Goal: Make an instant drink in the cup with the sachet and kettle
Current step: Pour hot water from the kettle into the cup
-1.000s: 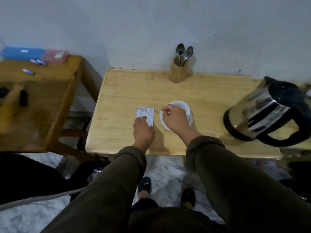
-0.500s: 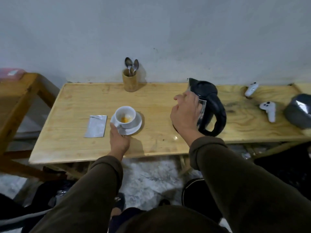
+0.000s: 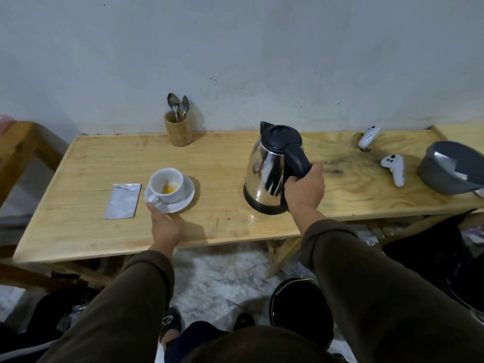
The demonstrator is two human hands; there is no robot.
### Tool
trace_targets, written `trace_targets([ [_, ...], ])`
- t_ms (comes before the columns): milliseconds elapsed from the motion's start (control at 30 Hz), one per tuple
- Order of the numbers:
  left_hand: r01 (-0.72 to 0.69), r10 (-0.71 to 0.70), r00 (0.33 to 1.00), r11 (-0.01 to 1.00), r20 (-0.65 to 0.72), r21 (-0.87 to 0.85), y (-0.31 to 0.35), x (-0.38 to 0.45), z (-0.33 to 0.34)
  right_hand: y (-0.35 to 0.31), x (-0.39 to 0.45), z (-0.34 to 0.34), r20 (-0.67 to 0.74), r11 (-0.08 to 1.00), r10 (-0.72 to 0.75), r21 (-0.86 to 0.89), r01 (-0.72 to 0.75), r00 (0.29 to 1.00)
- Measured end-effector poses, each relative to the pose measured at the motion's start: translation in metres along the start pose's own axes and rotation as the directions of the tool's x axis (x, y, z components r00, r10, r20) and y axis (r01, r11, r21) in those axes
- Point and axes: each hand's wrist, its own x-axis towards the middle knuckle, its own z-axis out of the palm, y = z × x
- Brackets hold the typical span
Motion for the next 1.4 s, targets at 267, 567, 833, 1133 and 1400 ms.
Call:
trace_targets([
  [267, 0.068, -0.070, 0.997, 0.996, 0.033, 0.056, 0.006, -0.005, -0.005, -0.015, 0.013, -0.004, 0.046, 0.997, 0.068, 0.035, -0.070, 0.997],
  [567, 0.059, -0.061, 0.996, 0.998, 0.068, 0.027, 0.004, -0.007, -0.012, -0.066, 0.025, -0.005, 0.183, 0.900, -0.332, -0.233, 0.369, 0.925],
  [833, 0.038, -0.040, 0.994, 0.999, 0.101, 0.024, 0.006, -0.008, -0.018, -0.110, 0.004, 0.016, 0.419, 0.660, -0.528, -0.345, 0.667, 0.739],
  [1133, -0.002, 0.002, 0.991, 1.000, 0.131, 0.007, 0.002, -0.009, -0.022, -0.131, -0.021, 0.048, 0.561, 0.517, -0.487, -0.432, 0.739, 0.669],
  [1400, -0.041, 0.041, 0.992, 0.999, 0.121, 0.000, -0.002, -0.010, -0.024, -0.144, -0.033, 0.058, 0.595, 0.396, -0.480, -0.509, 0.764, 0.645],
])
